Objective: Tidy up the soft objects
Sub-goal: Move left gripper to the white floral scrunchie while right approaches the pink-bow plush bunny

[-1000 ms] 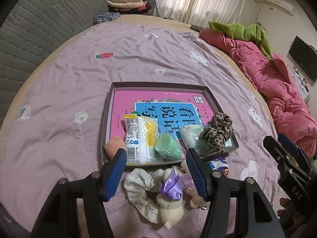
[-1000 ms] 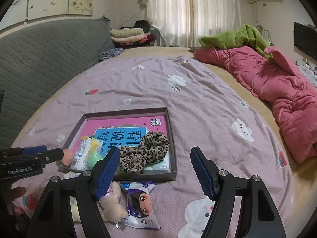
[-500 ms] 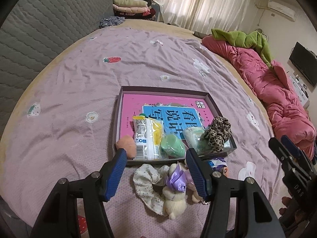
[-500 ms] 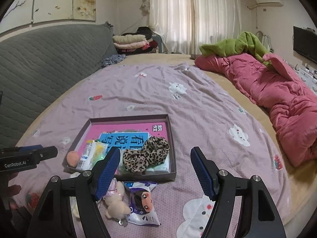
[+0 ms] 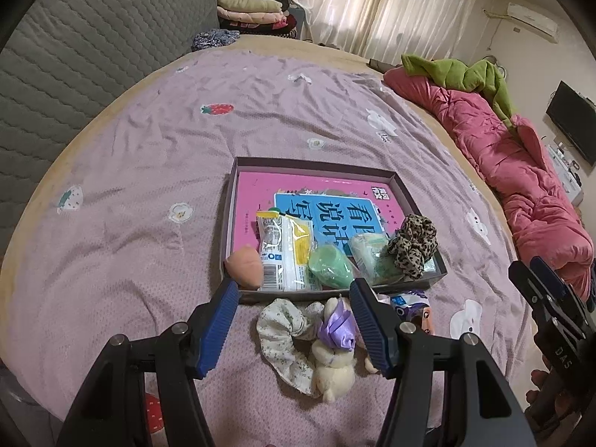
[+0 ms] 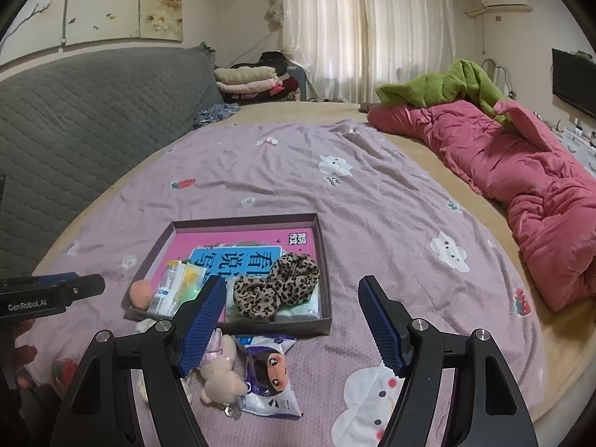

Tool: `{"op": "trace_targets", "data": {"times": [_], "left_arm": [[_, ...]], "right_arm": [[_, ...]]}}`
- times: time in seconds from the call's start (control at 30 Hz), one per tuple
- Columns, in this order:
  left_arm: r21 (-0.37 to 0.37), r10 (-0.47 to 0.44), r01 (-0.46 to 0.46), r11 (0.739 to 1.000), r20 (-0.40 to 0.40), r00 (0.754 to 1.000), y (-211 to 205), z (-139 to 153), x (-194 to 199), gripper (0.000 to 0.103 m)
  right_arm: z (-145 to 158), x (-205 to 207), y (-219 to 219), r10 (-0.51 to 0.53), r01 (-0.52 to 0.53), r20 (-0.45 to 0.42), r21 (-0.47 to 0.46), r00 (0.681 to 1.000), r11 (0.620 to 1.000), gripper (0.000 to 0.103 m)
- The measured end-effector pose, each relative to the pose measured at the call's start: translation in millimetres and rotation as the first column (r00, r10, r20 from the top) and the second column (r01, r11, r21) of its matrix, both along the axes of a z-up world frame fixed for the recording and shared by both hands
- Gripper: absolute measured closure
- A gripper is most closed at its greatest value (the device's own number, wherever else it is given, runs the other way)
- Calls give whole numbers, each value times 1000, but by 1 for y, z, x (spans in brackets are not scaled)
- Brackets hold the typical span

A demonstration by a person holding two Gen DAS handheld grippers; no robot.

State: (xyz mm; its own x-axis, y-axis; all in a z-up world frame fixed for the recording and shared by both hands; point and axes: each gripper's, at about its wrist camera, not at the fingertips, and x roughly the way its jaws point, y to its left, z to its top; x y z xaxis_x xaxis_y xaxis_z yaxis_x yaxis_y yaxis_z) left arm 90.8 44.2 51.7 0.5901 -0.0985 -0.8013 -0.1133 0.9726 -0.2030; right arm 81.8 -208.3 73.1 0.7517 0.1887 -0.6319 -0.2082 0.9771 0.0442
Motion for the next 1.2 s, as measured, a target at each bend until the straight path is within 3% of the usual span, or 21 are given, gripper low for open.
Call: {"op": "trace_targets", "data": {"times": [0.53,1.2], "left_arm": [[-1,-10,10,1000,-67,998,-2,-30,-11,41],[-11,-63,62,998,-159,985,-12,-71,-30,41]], "right_arm": [[-26,-9,-8,6,-7,-59,-16,998,1000,28],[-62,-25,18,98,-104,-148,-31,984,994,28]]}}
